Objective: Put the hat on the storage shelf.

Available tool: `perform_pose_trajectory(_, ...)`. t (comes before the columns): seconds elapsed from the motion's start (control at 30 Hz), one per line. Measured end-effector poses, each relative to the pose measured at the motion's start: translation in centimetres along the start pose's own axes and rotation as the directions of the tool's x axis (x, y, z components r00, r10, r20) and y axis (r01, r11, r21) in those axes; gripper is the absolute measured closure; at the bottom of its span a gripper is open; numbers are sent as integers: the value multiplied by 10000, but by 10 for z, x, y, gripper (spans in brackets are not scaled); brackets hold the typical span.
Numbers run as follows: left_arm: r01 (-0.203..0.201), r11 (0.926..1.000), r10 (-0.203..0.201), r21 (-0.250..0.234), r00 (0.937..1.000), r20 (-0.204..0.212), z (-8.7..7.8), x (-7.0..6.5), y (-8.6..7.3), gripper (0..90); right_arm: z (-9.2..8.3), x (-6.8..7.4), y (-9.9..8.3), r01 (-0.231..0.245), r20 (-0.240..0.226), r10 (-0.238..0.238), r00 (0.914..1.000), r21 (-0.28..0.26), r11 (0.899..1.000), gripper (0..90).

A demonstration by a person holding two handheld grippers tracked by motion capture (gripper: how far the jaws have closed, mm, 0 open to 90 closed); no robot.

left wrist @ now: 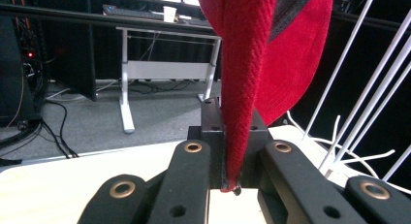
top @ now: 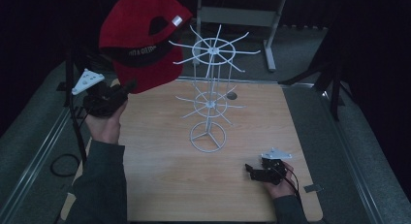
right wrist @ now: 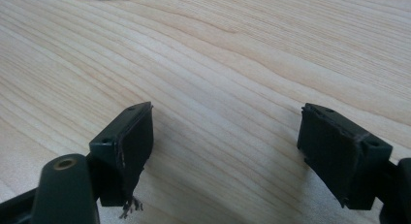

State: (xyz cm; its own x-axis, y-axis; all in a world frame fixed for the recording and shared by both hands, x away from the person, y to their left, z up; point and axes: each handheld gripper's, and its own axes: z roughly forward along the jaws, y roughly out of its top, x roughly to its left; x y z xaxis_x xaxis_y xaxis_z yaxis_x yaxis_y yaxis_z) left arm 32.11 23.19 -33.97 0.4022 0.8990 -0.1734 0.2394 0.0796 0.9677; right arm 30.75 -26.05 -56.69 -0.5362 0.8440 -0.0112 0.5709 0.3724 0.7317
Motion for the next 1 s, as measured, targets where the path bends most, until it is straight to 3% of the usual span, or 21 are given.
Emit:
perform_pose_trajectory(0.23,-451,9989,451,114,9990,-37,0,-12,-4,861,0,0,0,-2,3,2,10000,-3,10000,204)
perform_pose_trajectory(0.57,-540,9974,549,486,9984,-161,5,-12,-15,860,0,0,0,17,7,-17,10000,-11,10000,204)
perform_pose_trajectory(0.83,-154,9971,174,741,9995,-264,11,-5,-26,860,0,0,0,14,7,-14,10000,-12,10000,204)
perform_pose_trajectory(1.0,-226,9945,266,1026,9989,-376,14,2,-36,858,0,0,0,16,7,-16,10000,-13,10000,204)
